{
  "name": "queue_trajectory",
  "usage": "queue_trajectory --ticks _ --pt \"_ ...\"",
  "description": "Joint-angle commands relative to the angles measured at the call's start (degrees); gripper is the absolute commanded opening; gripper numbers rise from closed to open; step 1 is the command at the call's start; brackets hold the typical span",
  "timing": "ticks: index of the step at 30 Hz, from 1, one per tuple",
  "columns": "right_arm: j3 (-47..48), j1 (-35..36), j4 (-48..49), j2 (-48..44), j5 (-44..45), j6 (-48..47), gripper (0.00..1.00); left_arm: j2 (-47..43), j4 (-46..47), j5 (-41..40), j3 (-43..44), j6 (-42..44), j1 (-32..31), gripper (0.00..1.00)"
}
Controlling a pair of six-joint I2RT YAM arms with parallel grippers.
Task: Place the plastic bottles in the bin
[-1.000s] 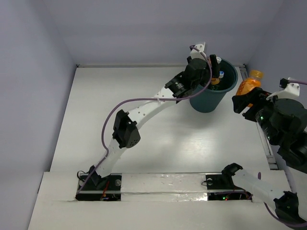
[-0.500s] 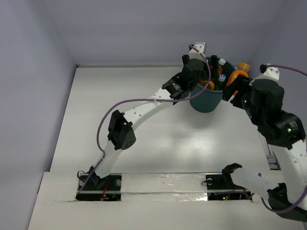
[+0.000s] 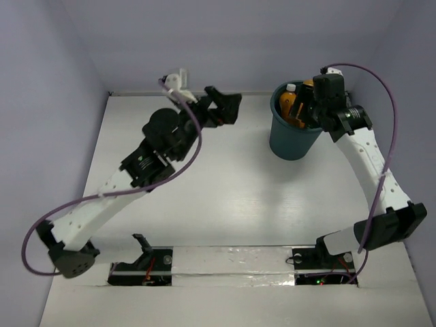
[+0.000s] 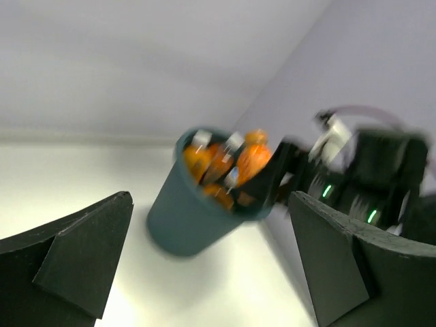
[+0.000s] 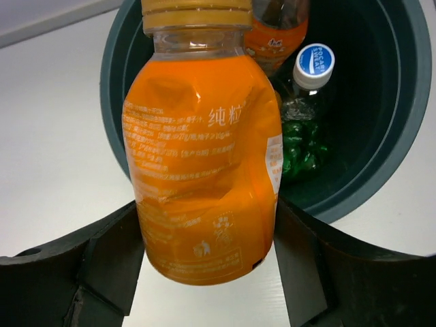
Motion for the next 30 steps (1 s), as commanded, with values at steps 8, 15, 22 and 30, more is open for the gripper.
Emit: queue_trajectory --ticks 8,15,22,30 --pt "11.2 -3.0 -1.1 -0.9 5.5 0.4 0.99 -23.9 -24.5 -5.3 -21.8 -8.7 2.6 0.99" --pt "7.7 -3.0 2.5 -12.1 2.9 0.5 0.79 -29.1 -32.2 -6.6 -20.2 -10.7 3.1 0.99" --pt "-2.5 -3.0 9.0 -31.5 -17.7 -0.5 0.00 -26.4 -32.9 -4.3 -12.3 -8.6 3.1 0.99" --pt "-16.0 -3.0 9.9 -54.3 -13.7 6.2 0.89 -22.7 -37.6 -4.5 -2.0 -6.5 3.1 0.99"
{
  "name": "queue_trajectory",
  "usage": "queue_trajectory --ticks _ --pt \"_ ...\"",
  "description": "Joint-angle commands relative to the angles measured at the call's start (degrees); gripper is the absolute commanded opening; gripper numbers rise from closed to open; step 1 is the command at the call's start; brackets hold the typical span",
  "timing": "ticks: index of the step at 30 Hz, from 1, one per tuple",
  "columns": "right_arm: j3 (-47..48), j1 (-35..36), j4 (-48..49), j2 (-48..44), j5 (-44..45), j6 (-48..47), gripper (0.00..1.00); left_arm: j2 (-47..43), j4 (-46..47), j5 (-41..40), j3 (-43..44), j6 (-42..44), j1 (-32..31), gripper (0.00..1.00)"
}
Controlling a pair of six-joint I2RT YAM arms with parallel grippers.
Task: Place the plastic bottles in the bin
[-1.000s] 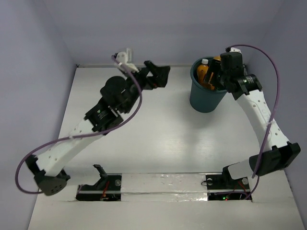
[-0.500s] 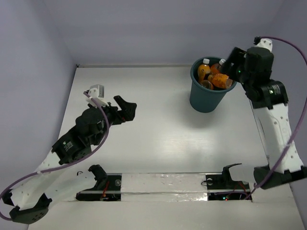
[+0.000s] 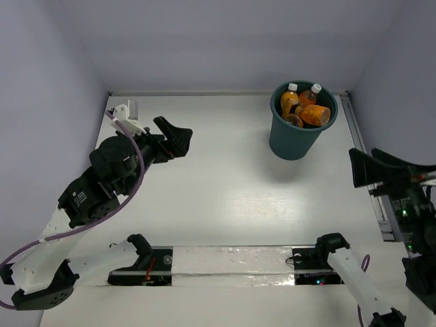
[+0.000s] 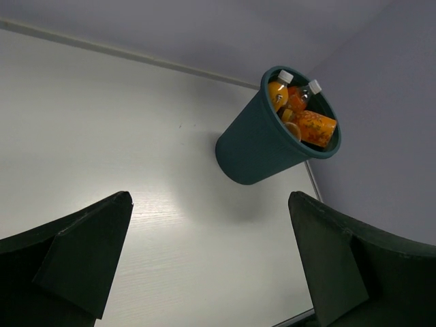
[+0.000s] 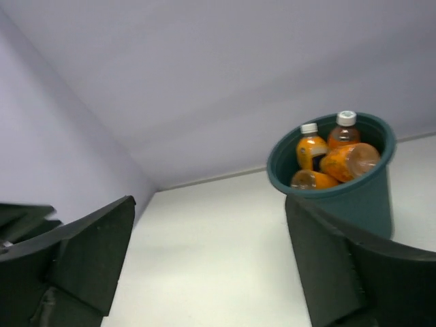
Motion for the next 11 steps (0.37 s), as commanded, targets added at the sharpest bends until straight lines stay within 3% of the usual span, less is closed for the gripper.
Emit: queue_trajectory --ticks 1,5,11 --pt "-4.7 -0.2 1.2 -5.0 3.4 3.6 1.00 0.3 -1.7 -0.2 4.6 1.8 0.2 0.99" --pt "-6.6 -0.2 0.6 -8.5 9.6 4.8 1.00 -1.3 -0.4 -0.8 2.9 1.8 0.2 0.99" --pt "-6.7 -0.2 0.6 -7.4 8.7 2.9 1.00 -5.2 3.2 -1.3 -2.1 0.6 0.2 0.99"
